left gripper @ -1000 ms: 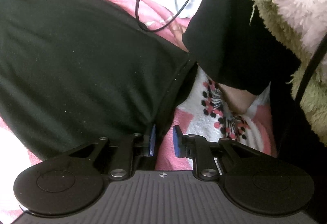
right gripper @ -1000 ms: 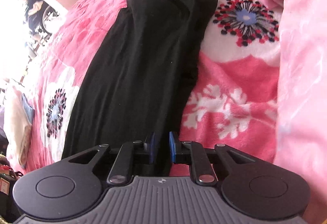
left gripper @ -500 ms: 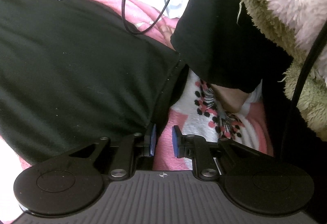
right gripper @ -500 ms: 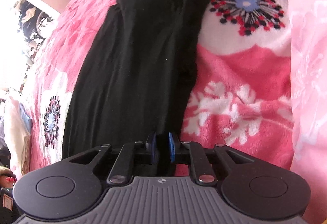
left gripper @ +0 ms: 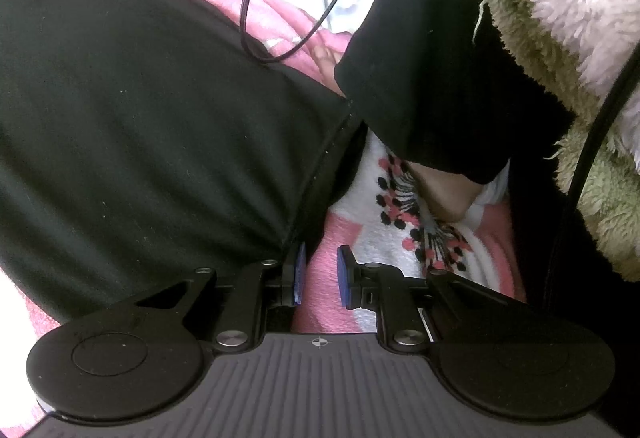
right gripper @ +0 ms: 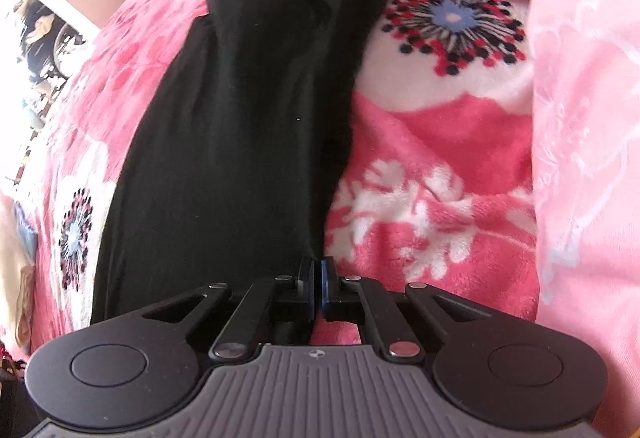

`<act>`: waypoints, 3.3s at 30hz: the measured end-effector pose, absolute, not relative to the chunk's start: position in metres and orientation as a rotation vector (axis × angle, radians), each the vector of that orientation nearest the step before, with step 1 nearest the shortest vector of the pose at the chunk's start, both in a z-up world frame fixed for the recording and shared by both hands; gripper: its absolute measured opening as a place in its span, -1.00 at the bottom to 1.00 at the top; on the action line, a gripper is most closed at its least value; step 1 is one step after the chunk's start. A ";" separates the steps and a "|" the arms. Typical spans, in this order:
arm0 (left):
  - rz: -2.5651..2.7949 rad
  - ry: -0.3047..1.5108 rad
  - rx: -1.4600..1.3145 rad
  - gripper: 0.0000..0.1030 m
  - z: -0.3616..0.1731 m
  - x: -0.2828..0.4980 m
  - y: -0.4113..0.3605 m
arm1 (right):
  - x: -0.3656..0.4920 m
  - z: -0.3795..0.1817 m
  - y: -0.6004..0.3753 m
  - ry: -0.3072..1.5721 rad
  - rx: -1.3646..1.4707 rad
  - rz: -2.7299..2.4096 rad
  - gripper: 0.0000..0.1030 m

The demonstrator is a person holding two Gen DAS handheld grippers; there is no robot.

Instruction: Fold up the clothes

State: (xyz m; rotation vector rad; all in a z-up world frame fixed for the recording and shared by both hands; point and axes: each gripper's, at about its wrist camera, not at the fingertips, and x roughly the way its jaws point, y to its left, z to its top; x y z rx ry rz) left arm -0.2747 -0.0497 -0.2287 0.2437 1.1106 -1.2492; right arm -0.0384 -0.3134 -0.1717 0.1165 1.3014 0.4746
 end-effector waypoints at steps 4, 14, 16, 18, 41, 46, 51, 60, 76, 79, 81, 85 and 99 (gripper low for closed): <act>-1.244 1.114 0.234 -0.69 -0.228 -0.274 -0.049 | -0.044 -0.161 -0.315 1.340 0.142 0.566 -0.86; -1.242 1.120 0.213 -0.69 -0.230 -0.272 -0.046 | -0.076 -0.168 -0.296 1.509 -0.018 0.670 -0.85; -1.240 1.119 0.211 -0.69 -0.230 -0.272 -0.046 | -0.079 -0.169 -0.297 1.536 -0.019 0.671 -0.76; -1.239 1.120 0.208 -0.68 -0.231 -0.271 -0.046 | -0.084 -0.170 -0.298 1.557 -0.027 0.670 -0.62; -1.243 1.134 0.178 -0.69 -0.236 -0.263 -0.047 | -0.095 -0.171 -0.302 1.558 -0.140 0.650 -0.99; -1.242 1.132 0.178 -0.69 -0.238 -0.259 -0.048 | -0.095 -0.175 -0.300 1.565 -0.176 0.637 -0.97; -1.244 1.126 0.178 -0.69 -0.240 -0.262 -0.050 | -0.095 -0.144 -0.276 1.503 -0.352 0.774 -0.95; -1.240 1.146 0.158 -0.68 -0.241 -0.255 -0.057 | -0.091 -0.162 -0.253 1.398 -0.508 0.750 -0.91; -0.880 1.094 -0.139 -0.61 -0.204 -0.158 0.020 | 0.096 -0.117 -0.267 1.000 -0.047 0.424 -0.30; -0.865 1.101 -0.142 -0.60 -0.214 -0.145 0.004 | 0.129 -0.145 -0.256 1.005 0.015 0.394 -0.27; -0.857 1.115 -0.117 -0.60 -0.223 -0.141 -0.006 | 0.153 -0.161 -0.249 1.010 0.051 0.363 -0.25; -0.868 1.124 -0.135 -0.60 -0.230 -0.134 -0.010 | 0.180 -0.185 -0.251 1.036 0.172 0.280 -0.22; -0.904 1.139 -0.270 -0.60 -0.242 -0.135 0.001 | 0.185 -0.183 -0.281 1.094 0.428 0.312 -0.07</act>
